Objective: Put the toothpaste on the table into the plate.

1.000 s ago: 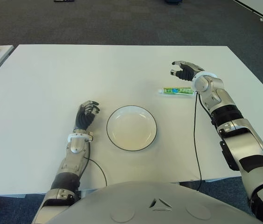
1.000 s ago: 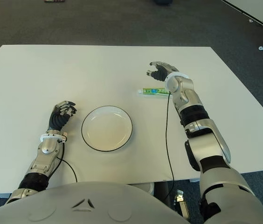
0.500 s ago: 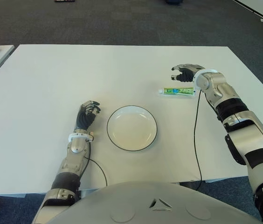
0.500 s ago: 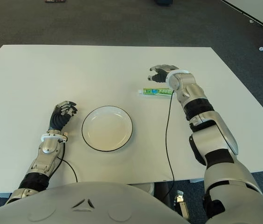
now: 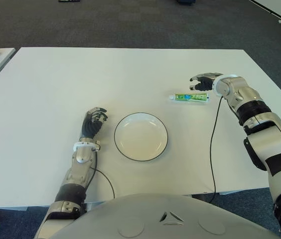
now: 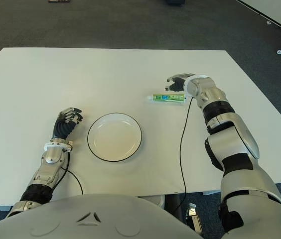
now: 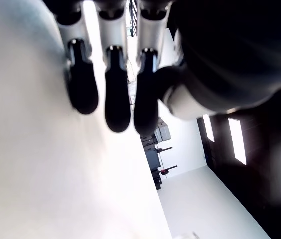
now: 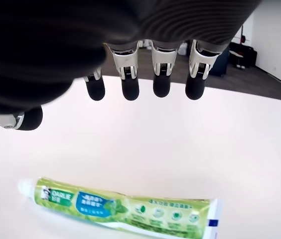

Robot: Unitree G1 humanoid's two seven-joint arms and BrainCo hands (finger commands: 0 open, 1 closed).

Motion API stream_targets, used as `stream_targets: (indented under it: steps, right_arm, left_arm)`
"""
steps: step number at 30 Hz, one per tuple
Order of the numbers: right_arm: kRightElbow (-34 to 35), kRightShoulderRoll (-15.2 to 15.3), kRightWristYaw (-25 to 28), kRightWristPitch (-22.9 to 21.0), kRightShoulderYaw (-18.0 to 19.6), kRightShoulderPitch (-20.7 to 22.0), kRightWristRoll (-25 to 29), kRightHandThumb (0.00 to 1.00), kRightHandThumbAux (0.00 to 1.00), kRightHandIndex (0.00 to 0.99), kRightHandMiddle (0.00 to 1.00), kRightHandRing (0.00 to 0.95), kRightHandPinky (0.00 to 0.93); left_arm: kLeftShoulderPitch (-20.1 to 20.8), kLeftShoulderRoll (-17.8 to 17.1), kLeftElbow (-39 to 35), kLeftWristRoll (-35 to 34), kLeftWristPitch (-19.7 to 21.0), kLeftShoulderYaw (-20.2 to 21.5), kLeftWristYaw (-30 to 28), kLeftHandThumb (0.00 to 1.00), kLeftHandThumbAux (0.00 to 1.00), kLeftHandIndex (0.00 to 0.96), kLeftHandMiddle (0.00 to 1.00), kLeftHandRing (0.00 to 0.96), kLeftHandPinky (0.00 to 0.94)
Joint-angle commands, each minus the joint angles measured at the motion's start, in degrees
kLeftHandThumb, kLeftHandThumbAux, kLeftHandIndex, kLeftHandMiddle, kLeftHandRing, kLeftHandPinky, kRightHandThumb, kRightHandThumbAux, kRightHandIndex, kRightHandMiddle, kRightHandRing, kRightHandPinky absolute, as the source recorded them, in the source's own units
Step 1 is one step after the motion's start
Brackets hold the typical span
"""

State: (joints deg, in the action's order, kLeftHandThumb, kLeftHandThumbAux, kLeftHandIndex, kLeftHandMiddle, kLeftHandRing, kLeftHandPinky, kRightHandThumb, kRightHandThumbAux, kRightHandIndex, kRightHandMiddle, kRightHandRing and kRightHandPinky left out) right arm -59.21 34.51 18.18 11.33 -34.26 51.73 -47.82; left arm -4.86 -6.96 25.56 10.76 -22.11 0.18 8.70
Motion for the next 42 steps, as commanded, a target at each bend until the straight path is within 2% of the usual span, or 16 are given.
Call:
stream_targets:
  steps: [1,17,26,30,34,39,42]
  right_arm:
    - [-3.92,-0.10,-1.41,3.05,-1.84,1.19,-1.31,0.520,0.131,0.000,0.000,0.000,0.000]
    - [-8.45,0.70,-2.20,7.17,-5.40,1.88,-3.46,0.505,0.117,0.000,0.000,0.000,0.000]
    - [-11.21,0.08,-5.49,8.23,-6.45,0.41,-3.86,0.516,0.133,0.000,0.000,0.000,0.000]
    - [-12.65,-1.13,-7.44,7.95,-6.74,-0.22,-4.01,0.520,0.141,0.000,0.000,0.000,0.000]
    - [-14.82,-4.06,-9.66,6.49,-6.97,-0.69,-3.84,0.525,0.152,0.000,0.000,0.000,0.000]
    - [-15.82,-5.21,-10.90,6.44,-6.82,-1.07,-3.27,0.528,0.163,0.000,0.000,0.000,0.000]
    - [-17.54,-7.58,-12.89,4.76,-6.90,-1.92,-3.29,0.530,0.173,0.000,0.000,0.000,0.000]
  left_arm:
    - [-1.00,0.28,1.58,0.65,1.20,-0.26,0.83,0.705,0.719,0.428,0.556,0.555,0.525]
    - [-2.93,-0.02,-0.88,1.20,2.28,-0.09,1.89,0.704,0.720,0.428,0.561,0.563,0.524]
    - [-4.37,0.18,-2.81,1.25,3.00,-0.11,2.10,0.705,0.719,0.428,0.559,0.562,0.529]
    - [-5.27,0.23,-4.01,1.24,3.34,-0.20,2.16,0.705,0.719,0.428,0.556,0.561,0.529]
    - [-6.00,0.26,-4.80,0.82,3.50,-0.04,1.90,0.704,0.719,0.428,0.551,0.559,0.528]
    - [-6.60,0.25,-5.31,0.41,3.73,0.19,1.68,0.704,0.719,0.428,0.550,0.556,0.524]
    - [-6.96,0.33,-5.72,0.26,4.11,0.39,1.78,0.704,0.719,0.428,0.549,0.555,0.523]
